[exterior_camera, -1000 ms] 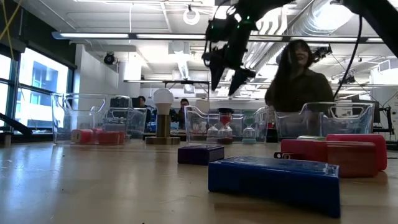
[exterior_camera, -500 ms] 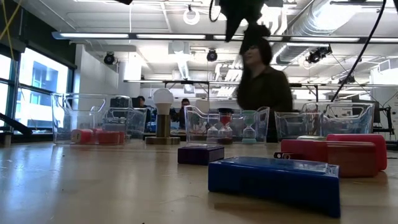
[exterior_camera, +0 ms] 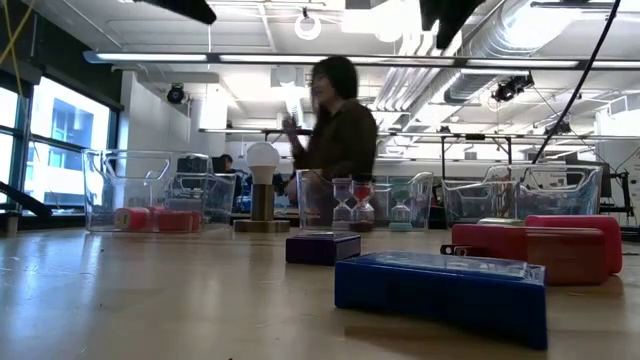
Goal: Pick & Place Office items
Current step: Put the green adaptor into the left transparent bin
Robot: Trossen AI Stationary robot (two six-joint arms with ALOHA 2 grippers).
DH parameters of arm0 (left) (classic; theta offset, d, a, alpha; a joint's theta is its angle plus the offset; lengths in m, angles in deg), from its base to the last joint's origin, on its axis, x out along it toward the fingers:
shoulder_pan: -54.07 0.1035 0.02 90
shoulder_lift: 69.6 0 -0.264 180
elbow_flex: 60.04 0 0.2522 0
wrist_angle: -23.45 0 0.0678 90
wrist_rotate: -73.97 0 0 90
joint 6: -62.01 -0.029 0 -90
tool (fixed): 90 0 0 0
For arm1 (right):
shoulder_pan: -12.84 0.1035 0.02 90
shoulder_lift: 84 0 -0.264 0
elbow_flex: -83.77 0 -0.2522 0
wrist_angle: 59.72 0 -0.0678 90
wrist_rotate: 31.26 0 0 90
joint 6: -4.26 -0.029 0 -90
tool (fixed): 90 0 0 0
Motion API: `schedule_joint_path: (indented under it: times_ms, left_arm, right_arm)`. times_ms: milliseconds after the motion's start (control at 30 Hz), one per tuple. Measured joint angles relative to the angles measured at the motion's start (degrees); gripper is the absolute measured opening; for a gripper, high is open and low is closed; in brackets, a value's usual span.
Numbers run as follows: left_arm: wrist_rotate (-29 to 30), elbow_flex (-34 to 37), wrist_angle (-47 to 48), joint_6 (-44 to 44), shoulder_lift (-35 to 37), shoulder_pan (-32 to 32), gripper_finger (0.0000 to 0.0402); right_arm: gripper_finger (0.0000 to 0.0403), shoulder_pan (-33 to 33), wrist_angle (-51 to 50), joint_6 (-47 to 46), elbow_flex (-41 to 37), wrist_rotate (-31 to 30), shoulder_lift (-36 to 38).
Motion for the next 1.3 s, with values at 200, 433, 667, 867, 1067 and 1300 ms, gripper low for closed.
schedule_joint_path:
  times_ms: [200, 433, 667, 867, 1067, 1300]
  left_arm:
    - [-0.07, 0.0, 0.01, 0.07, -2.45, -0.01, 0.0314]
    - [-0.07, 0.0, 0.0, -0.03, -2.48, 0.0, 0.0314]
    - [-0.42, 0.0, -0.01, -0.1, -2.48, -0.01, 0.0314]
    - [-0.44, 0.0, -0.3, -0.1, -2.48, -0.01, 0.0314]
    - [-0.44, 0.0, -1.22, -0.1, -2.48, -0.01, 0.0314]
    - [-0.43, 0.0, -1.29, -0.11, -2.48, -0.01, 0.0314]
  right_arm:
    - [0.0303, 8.21, -0.44, -3.76, 0.0, -1.18, 0.0]
    - [0.0303, 13.7, -0.51, -7.17, -2.26, -1.75, 0.02]
    - [0.0303, 18.25, 3.02, -14.05, -14.02, -0.71, -0.02]
    - [0.0303, 19.06, 10.91, -14.16, -23.48, 2.65, -0.04]
    - [0.0303, 18.28, 17.78, -13.12, -30.3, 5.05, -0.04]
    - [0.0303, 15.66, 26.83, -17.3, -35.37, 1.88, -0.04]
